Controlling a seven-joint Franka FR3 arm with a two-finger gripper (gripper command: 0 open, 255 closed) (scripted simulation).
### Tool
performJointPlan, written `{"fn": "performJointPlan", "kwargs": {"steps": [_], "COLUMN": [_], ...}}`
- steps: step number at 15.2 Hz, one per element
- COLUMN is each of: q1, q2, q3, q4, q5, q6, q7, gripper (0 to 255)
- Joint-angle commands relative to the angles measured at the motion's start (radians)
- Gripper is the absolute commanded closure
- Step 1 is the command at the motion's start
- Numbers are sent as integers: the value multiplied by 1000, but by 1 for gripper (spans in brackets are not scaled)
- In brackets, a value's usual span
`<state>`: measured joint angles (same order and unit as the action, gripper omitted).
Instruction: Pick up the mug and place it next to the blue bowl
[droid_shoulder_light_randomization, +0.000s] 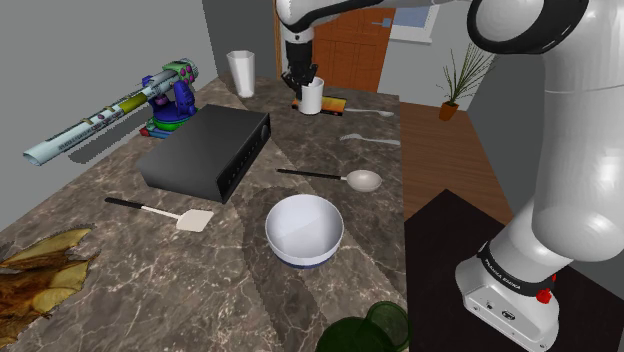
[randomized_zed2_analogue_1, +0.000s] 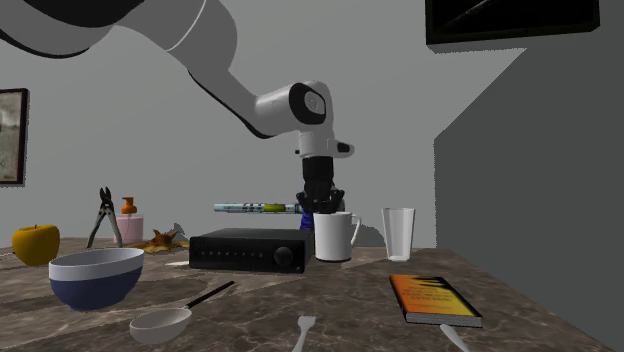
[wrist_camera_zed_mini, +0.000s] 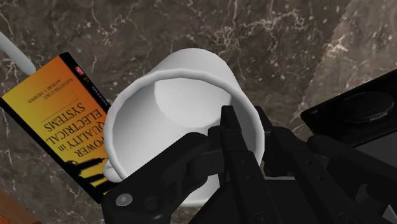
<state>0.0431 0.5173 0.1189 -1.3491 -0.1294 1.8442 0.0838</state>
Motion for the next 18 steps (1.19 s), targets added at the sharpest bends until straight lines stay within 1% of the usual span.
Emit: {"fn": "performJointPlan", "kwargs": {"steps": [1, 9, 17, 18], "q1": [2, 7, 14, 26], "q2": [-2, -3, 18, -7], "q3": [1, 2, 2, 7], "q4": [23, 129, 268, 229], "q5": [1, 3, 2, 3], "q6": [-25, -132, -249, -236], "q7": [0, -9, -17, 2], "gripper": [255, 255, 255, 255]}}
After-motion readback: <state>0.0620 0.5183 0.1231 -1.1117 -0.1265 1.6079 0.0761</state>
